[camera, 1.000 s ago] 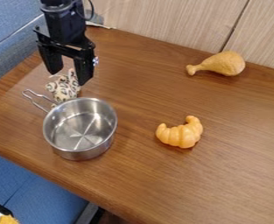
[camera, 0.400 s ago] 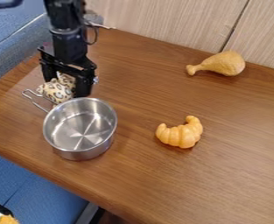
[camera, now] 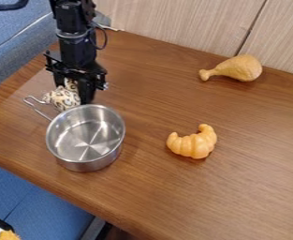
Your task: Move the small toy to the bottom right of the table
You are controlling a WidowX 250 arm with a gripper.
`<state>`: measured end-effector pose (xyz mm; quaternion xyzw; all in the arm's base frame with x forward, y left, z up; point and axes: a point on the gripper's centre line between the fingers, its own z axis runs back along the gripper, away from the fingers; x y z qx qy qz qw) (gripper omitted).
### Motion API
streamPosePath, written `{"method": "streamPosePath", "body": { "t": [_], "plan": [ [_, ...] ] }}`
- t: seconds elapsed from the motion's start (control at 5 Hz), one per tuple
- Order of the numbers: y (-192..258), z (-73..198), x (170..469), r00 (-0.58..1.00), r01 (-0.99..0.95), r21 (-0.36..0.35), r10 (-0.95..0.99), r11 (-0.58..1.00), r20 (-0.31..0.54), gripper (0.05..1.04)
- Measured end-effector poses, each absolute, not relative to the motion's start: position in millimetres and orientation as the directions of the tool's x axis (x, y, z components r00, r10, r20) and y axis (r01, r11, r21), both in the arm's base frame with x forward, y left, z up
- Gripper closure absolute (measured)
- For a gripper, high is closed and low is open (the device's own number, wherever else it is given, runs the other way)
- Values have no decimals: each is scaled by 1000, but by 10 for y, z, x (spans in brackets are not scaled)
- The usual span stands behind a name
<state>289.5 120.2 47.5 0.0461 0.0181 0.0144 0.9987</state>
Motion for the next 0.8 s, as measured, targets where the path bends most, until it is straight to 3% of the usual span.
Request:
{"method": "streamPosePath", "body": {
  "t": [0.4, 0.6, 0.8],
  "plan": [
    [1275, 622, 2995, 997, -78, 117, 80, 990, -17, 620],
    [1346, 856, 3169, 990, -142, 69, 141, 987, 18, 620],
    [1320, 1051, 3256, 977, -215, 105, 215, 971, 18, 620]
  ]
}}
